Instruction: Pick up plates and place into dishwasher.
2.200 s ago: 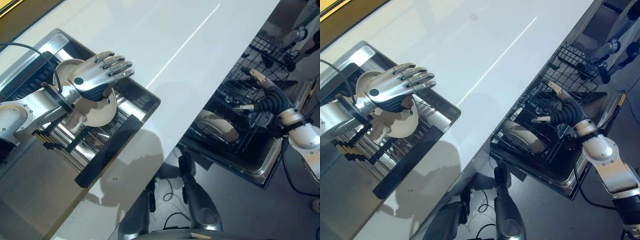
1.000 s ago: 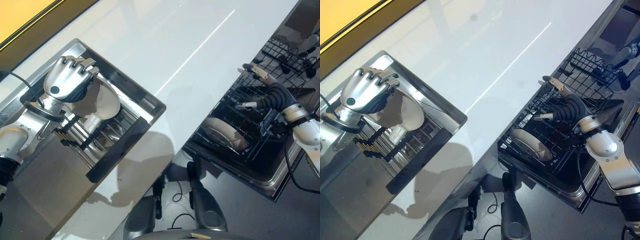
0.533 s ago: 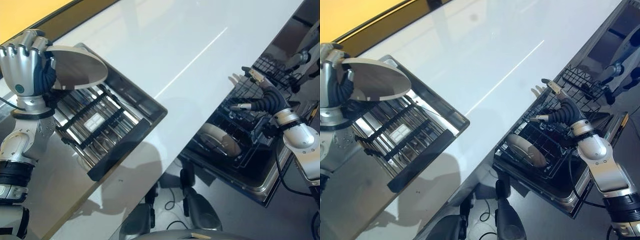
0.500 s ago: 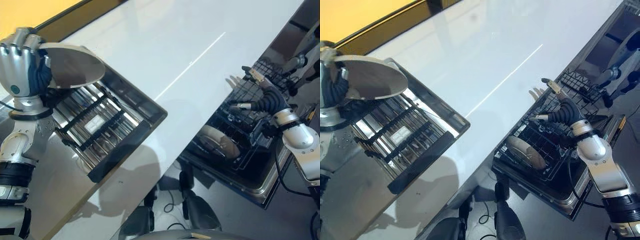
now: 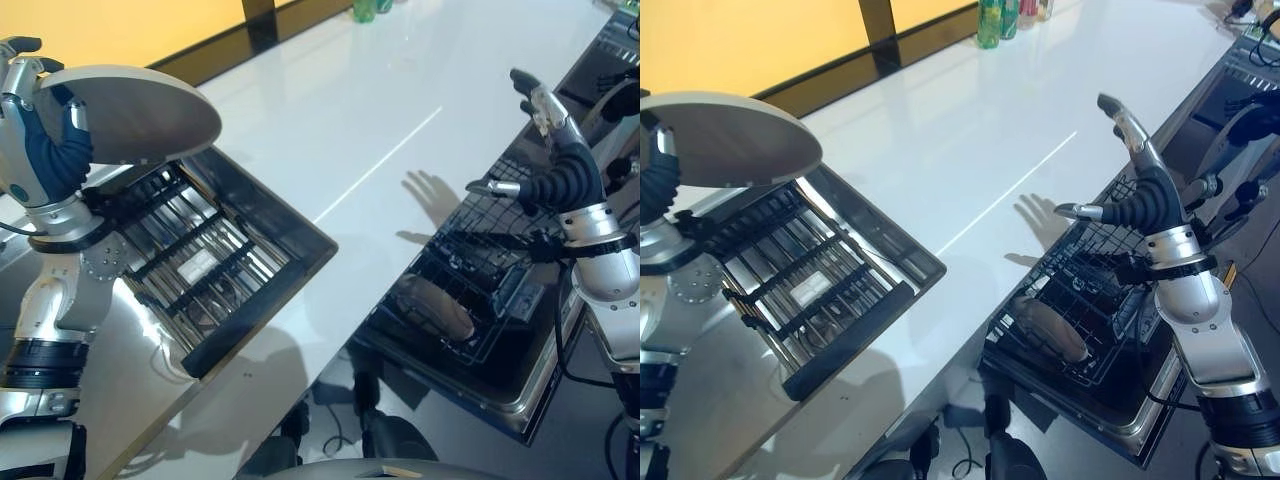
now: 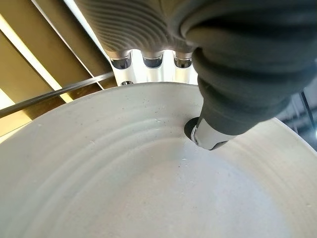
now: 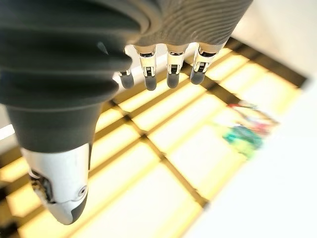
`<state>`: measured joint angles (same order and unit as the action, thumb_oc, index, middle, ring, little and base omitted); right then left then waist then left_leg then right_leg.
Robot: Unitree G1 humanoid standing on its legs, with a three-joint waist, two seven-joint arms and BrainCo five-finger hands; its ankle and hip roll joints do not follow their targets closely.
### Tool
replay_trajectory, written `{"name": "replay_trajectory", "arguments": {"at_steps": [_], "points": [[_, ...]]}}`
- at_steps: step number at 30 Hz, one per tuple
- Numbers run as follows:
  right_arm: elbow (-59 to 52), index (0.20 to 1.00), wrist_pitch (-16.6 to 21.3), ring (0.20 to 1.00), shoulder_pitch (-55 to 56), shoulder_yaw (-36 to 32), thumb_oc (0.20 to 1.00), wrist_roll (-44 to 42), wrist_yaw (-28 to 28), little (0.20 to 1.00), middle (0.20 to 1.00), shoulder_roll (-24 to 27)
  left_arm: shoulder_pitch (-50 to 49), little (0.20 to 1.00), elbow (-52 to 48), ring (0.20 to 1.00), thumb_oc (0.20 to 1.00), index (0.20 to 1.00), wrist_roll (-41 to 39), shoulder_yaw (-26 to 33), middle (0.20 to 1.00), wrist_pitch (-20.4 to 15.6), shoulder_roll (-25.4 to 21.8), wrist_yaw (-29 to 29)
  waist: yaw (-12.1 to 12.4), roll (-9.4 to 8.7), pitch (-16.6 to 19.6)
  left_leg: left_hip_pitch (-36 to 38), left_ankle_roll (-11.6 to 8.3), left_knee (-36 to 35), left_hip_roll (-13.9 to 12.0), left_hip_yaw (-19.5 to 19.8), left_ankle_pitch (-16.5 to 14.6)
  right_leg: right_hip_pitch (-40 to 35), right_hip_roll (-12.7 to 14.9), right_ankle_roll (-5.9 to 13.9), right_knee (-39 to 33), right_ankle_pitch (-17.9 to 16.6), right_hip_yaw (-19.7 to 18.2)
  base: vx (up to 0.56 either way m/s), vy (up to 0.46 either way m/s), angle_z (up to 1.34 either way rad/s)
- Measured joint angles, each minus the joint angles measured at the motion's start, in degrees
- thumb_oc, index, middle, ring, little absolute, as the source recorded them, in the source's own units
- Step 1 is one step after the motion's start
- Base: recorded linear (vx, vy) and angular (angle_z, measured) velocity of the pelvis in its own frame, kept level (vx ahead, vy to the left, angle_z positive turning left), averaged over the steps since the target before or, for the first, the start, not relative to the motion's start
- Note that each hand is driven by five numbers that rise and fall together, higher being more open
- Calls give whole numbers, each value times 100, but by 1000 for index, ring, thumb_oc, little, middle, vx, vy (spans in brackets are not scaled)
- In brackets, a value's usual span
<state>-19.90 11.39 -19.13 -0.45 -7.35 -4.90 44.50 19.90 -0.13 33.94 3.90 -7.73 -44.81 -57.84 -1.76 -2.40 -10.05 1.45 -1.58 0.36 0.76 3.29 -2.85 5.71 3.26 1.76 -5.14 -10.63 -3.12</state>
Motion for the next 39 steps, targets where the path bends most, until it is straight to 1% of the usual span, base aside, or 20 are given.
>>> {"name": "replay_trajectory", "arguments": {"at_steps": [2,4,6,7,8,9,11,13,15,19,21,24,27,29,32,35,39], "points": [[-244,1000,-5,1000,-295,321,1000,-141,144,1000,1000,-96,30,200,-152,200,200,200,-102,-71,200,-66,133,124,91,0,88,55,-11,-37,-24,12,6,-53,-18,-16,-1,19,44,-11,-34,5],[-399,1000,-152,1000,-600,793,1000,-308,307,1000,1000,-297,36,200,-349,200,200,200,-253,-139,200,-69,353,313,154,-8,155,140,-23,-75,-44,73,16,-154,-28,-25,-1,54,99,-12,-40,13],[-554,1000,-412,1000,-801,1306,1000,-414,445,1000,1000,-605,62,200,-617,200,200,200,-367,-427,200,-62,632,528,279,-15,261,197,-29,-91,-53,171,19,-242,-23,-29,-2,97,212,-20,-49,26],[-623,1000,-547,1000,-839,1536,1000,-455,469,1000,1000,-752,63,200,-759,200,200,200,-369,-573,200,-59,774,640,341,-25,318,197,-31,-93,-52,230,21,-266,-18,-28,-2,120,259,-18,-42,27],[-673,1000,-692,1000,-869,1789,1000,-452,475,1000,1000,-902,63,200,-919,200,200,200,-372,-736,200,-69,919,766,452,-32,362,201,-32,-91,-53,281,21,-295,-12,-28,-1,135,311,-23,-40,34],[-677,1000,-833,1000,-907,1984,1000,-445,475,1000,1000,-1034,61,200,-1070,200,200,200,-370,-844,200,-110,1033,926,502,-50,384,201,-37,-86,-48,357,25,-334,-2,-27,-2,161,384,-31,-45,28],[-678,1000,-1070,1000,-976,2210,1000,-360,419,1000,1000,-1080,57,200,-1361,200,200,200,-376,-956,200,-215,1071,1236,689,-88,423,193,-43,-88,-46,464,35,-370,12,-27,-2,186,482,-34,-46,30],[-678,1000,-1207,1000,-985,2220,1000,-336,193,1000,1000,-1079,45,200,-1592,200,200,200,-438,-959,200,-279,1061,1546,811,-99,435,197,-46,-93,-39,590,51,-431,33,-25,-1,225,620,-48,-40,37],[-677,1000,-1307,1000,-1001,2217,1000,-357,-124,1000,1000,-1079,26,200,-1803,200,200,200,-677,-960,200,-331,1042,1839,918,-99,440,192,-51,-92,-29,717,65,-491,56,-21,-1,263,759,-56,-25,37],[-677,1000,-1430,1000,-999,2215,1000,-467,-495,1000,1000,-1165,3,200,-1950,200,200,200,-1025,-964,200,-490,979,2209,1089,-99,463,139,-57,-86,6,963,70,-567,103,-4,-1,325,988,-50,-27,30],[-680,1000,-1469,1000,-998,2221,1000,-457,-589,1000,1000,-1285,-2,200,-2062,200,200,200,-1251,-1000,200,-598,985,2369,1079,-101,465,70,-63,-63,31,1102,78,-568,131,5,0,345,1123,-37,-25,33],[-679,1000,-1521,1000,-998,2219,1000,-330,-752,1000,1000,-1280,-6,200,-2174,200,200,200,-1348,-1001,200,-769,986,2487,1141,-97,469,1,-43,-22,61,1223,103,-571,163,23,0,371,1256,-34,-16,24],[-678,1000,-1602,1000,-998,2211,1000,-82,-923,1000,1000,-1260,-14,200,-2302,200,200,200,-1526,-997,200,-822,985,2618,1223,-97,469,-16,-34,-10,92,1271,113,-580,191,40,0,384,1308,-33,-13,11],[-679,1000,-1639,1000,-994,2165,1000,-30,-992,1000,1000,-1247,-51,200,-2419,200,200,200,-1659,-996,200,-864,982,2684,1215,-97,469,-13,-27,-2,114,1276,117,-591,211,49,0,390,1314,-14,-5,2],[-680,1000,-1636,1000,-896,1948,1000,-182,-975,1000,1000,-1211,-72,200,-2544,200,200,200,-1723,-996,200,-959,981,2723,1199,-97,469,-14,-21,-2,129,1278,119,-593,225,56,0,389,1313,0,0,0],[-680,1000,-1637,1000,-803,1898,1000,-783,-720,1000,1000,-1208,-71,200,-2577,200,200,200,-1724,-998,200,-1024,983,2743,1193,-96,469,-15,-21,-3,127,1283,117,-598,223,57,0,390,1315,0,0,0],[-666,1000,-1699,1000,-747,1919,1000,-1285,-408,1000,1000,-1226,-67,200,-2576,200,200,200,-1724,-1091,200,-1040,985,2743,1178,-96,469,-11,-20,12,133,1289,118,-609,224,58,0,389,1318,0,0,0]]}}
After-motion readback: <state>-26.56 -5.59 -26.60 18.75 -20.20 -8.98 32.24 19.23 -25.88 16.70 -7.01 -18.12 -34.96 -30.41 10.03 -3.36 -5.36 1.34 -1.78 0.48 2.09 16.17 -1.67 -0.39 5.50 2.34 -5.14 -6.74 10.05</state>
